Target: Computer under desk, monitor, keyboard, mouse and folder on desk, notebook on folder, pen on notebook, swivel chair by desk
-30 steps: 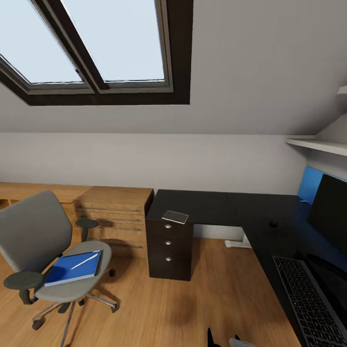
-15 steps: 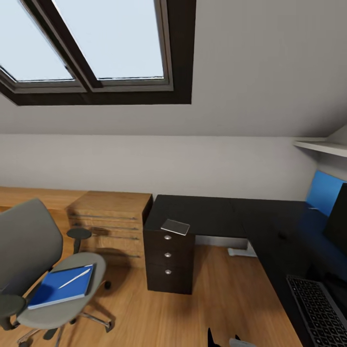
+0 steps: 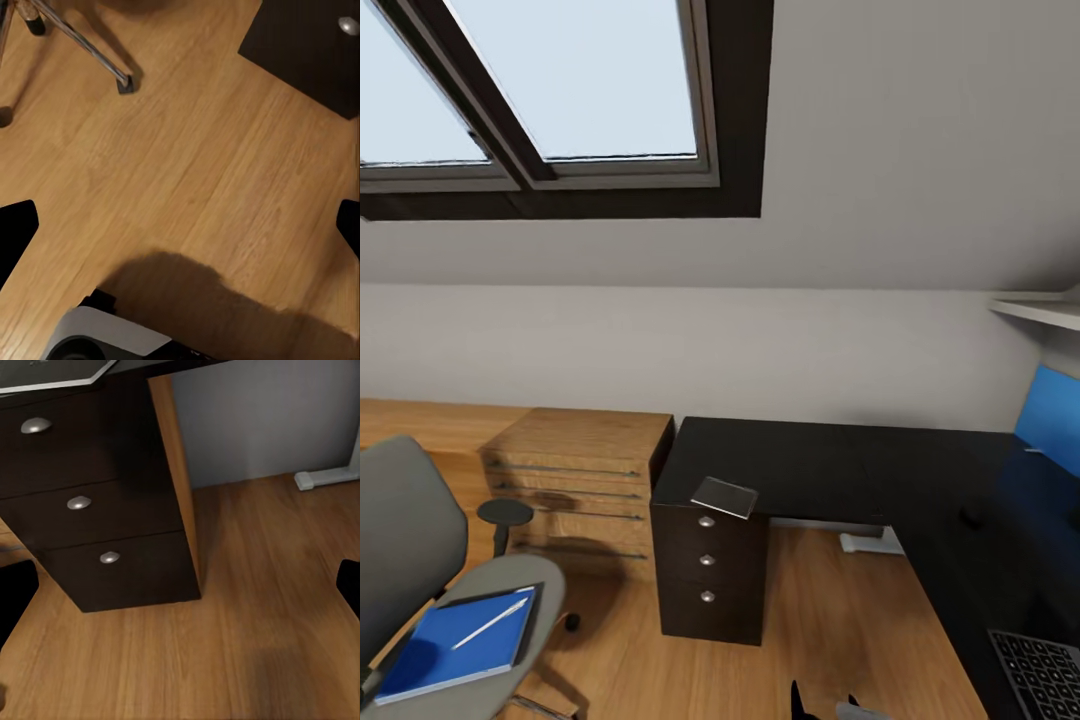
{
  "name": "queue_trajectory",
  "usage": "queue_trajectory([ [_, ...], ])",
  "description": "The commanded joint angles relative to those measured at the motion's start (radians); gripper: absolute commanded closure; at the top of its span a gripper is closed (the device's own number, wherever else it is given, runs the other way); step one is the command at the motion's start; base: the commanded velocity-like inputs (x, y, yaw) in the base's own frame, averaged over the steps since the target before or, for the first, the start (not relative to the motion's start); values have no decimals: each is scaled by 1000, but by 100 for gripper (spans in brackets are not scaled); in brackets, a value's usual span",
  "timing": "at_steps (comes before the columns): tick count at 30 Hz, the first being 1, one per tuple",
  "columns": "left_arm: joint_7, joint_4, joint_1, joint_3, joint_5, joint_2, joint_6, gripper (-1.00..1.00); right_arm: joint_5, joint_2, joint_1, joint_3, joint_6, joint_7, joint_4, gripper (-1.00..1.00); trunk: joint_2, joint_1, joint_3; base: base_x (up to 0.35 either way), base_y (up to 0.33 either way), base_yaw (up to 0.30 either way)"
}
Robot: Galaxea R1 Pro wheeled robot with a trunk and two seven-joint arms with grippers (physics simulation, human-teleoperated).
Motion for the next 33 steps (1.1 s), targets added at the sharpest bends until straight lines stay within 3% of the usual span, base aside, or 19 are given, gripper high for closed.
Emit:
queue_trajectory([
  [1,6,-2,0,-1,5,0,1,-100,-6,-1,-1,6,-4,-7,0,-100,6,-3,2,330,0,0],
  [5,4,-2,0,-1,6,0,-9,-100,-6,-1,-1,5,-4,-7,0,-100,34,-18,14,326,0,0],
  [17,0,-4,0,0,5,0,-10,-100,-6,-1,-1,5,-4,-7,0,-100,34,-18,14,104,0,0],
  [33,1,-5,0,0,5,0,-11,-100,-6,-2,-1,5,-4,-7,0,-100,146,-80,65,3,0,0],
])
